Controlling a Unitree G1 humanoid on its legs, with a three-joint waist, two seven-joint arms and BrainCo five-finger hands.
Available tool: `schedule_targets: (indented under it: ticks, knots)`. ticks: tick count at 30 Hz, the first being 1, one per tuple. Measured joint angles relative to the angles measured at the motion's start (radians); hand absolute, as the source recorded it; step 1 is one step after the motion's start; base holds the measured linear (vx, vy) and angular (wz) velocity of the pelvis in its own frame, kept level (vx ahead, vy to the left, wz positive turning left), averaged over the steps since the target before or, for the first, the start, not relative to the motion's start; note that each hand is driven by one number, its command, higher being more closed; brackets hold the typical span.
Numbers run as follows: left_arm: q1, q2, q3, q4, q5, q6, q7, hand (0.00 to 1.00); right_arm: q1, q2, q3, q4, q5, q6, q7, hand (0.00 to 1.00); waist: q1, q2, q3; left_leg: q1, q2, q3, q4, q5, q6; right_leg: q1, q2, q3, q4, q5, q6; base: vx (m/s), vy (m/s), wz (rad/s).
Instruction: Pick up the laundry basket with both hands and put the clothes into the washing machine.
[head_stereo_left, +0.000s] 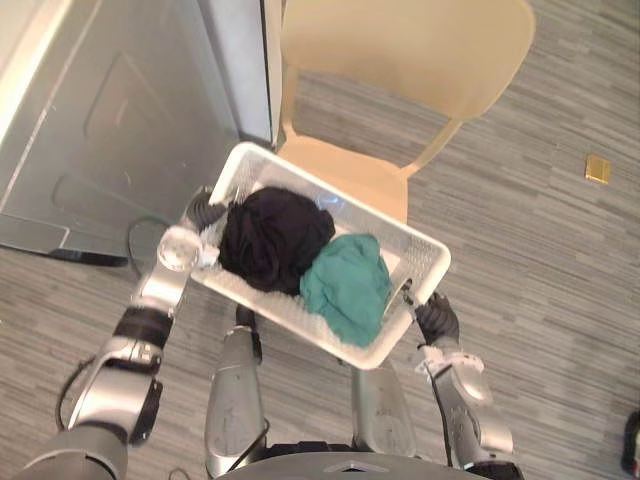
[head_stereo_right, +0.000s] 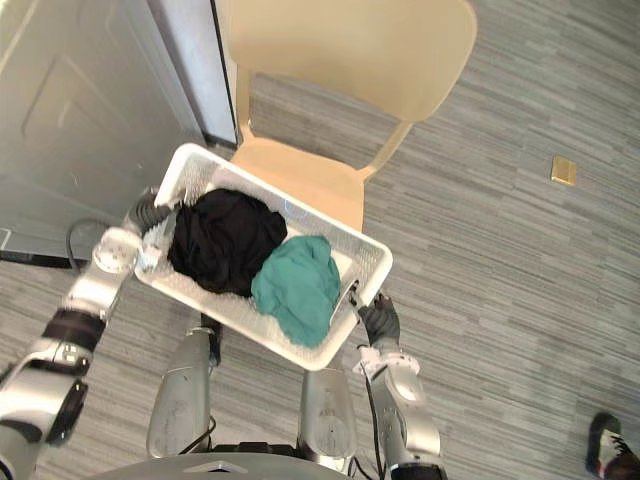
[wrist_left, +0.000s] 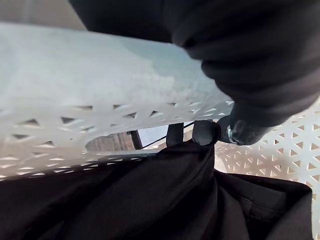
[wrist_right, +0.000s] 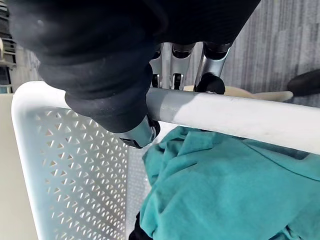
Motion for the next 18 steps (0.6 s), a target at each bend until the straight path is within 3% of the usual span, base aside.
schedule_targets:
  ticks: [6, 8, 13, 18]
  knots:
    - [-0.206, 0.003, -0.005, 0.033, 0.000, -0.005, 0.028, 1.00, -0.171, -0.043, -0.057, 0.000, 0.010, -0.019, -0.038, 1.00, 0.023, -0.010, 0.048, -0.075, 0.019, 0.003, 0.039, -0.018, -0.003, -0.047, 0.002, -0.013, 0.021, -0.003, 0.000, 0.01, -0.008, 0.05]
    - [-0.261, 0.001, -0.006, 0.045, 0.000, -0.005, 0.032, 1.00, -0.231, -0.081, -0.079, 0.006, 0.011, -0.020, -0.042, 1.00, 0.023, -0.010, 0.062, -0.092, 0.055, 0.040, 0.058, -0.024, -0.003, -0.058, 0.002, -0.027, 0.035, -0.010, 0.000, 0.00, -0.042, 0.11]
    - [-0.410, -0.039, -0.029, 0.158, 0.011, -0.001, 0.054, 1.00, -0.482, -0.222, -0.125, 0.184, 0.029, -0.026, -0.041, 1.00, 0.020, -0.009, 0.077, -0.133, 0.076, 0.068, 0.119, -0.012, 0.013, -0.092, -0.002, -0.029, 0.080, -0.031, 0.003, 0.03, 0.005, 0.08]
    - [-0.442, -0.038, -0.025, 0.196, 0.032, 0.011, 0.069, 1.00, -0.648, -0.272, -0.092, 0.331, 0.037, -0.019, -0.036, 1.00, 0.022, -0.006, 0.080, -0.139, 0.087, 0.075, 0.125, -0.013, 0.013, -0.109, 0.005, -0.021, 0.094, -0.032, 0.001, -0.02, -0.028, -0.07]
